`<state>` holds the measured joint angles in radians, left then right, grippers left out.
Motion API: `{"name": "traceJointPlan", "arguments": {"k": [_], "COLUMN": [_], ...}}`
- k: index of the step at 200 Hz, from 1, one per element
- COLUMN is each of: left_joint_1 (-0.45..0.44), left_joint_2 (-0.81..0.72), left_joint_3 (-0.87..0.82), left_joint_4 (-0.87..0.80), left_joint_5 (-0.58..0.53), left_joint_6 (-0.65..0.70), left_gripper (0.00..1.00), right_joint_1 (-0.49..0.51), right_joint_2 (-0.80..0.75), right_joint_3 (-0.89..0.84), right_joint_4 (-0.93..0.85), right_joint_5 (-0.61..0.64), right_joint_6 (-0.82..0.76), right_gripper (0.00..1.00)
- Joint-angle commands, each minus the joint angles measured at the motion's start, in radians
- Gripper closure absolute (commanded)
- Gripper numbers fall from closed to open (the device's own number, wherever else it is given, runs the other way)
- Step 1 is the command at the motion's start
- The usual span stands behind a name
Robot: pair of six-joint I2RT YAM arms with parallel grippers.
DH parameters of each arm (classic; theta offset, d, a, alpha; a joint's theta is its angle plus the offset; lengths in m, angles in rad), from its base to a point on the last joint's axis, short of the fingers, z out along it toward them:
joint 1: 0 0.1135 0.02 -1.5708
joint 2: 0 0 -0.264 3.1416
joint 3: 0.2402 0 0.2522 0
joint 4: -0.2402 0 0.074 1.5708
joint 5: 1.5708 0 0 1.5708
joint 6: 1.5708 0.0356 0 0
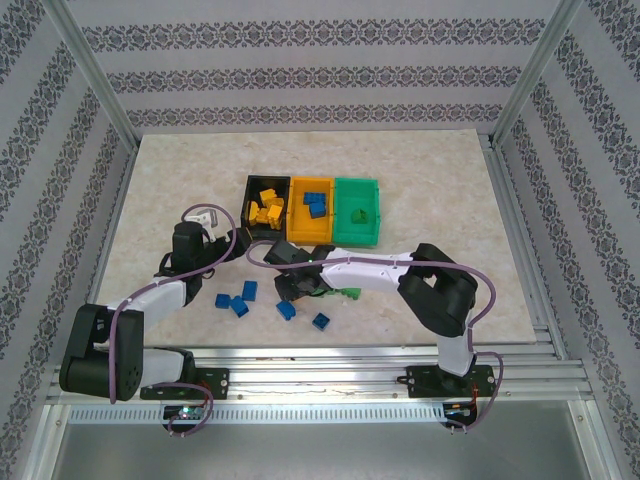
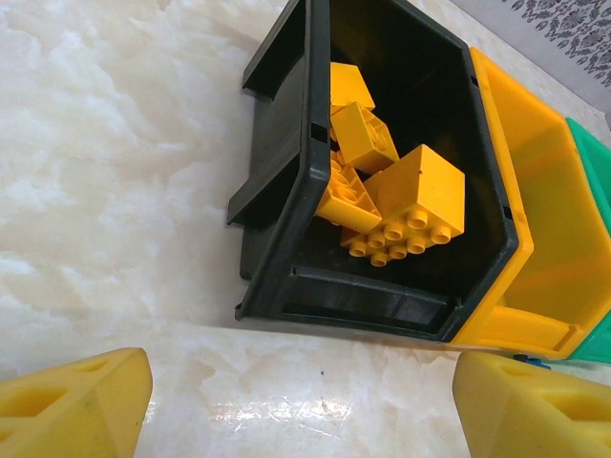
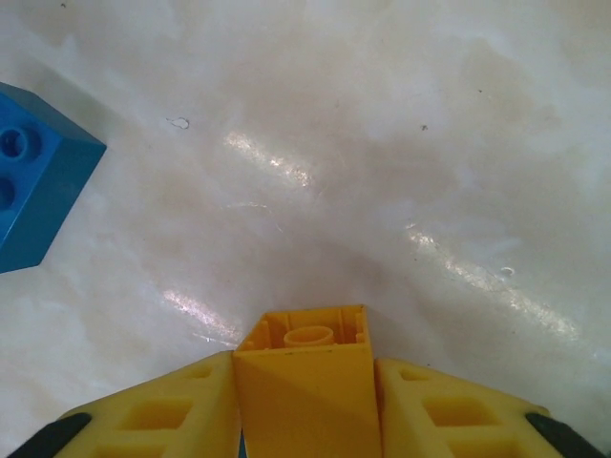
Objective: Sort the legos into containers by color
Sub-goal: Pick up the lego from the bottom-center of the table, then place the lego in the container.
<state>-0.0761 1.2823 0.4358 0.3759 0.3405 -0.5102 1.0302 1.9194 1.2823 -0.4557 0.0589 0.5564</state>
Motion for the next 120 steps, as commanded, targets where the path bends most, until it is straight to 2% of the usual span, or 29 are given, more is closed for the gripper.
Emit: {"name": "traceJointPlan", "arguments": {"k": [1, 74, 120], "left_joint_1": [0.015, 0.026, 0.042], "left_joint_2": [0.009, -0.011, -0.047], "left_joint_3": [-0.004, -0.016, -0.041], "left_joint_4": [0.040, 0.038, 0.045], "left_joint_5": [0.013, -0.007, -0.032], "left_joint_6": [-0.007, -0.026, -0.042], "left_gripper": [0.18, 0.18, 0.18], "right_joint_1": [0.003, -0.068, -0.145], "right_joint_2": [-0.005, -0.026, 0.026], "right_joint_3": [0.034, 0.178, 0.334], "right_joint_4": [-0.036, -0.009, 0.020], "right_joint_5": [-0.001, -0.022, -0.024], "right_joint_6": [-0.020, -0.090, -0.154], "right_gripper": [0.64, 0.66, 0.66]}}
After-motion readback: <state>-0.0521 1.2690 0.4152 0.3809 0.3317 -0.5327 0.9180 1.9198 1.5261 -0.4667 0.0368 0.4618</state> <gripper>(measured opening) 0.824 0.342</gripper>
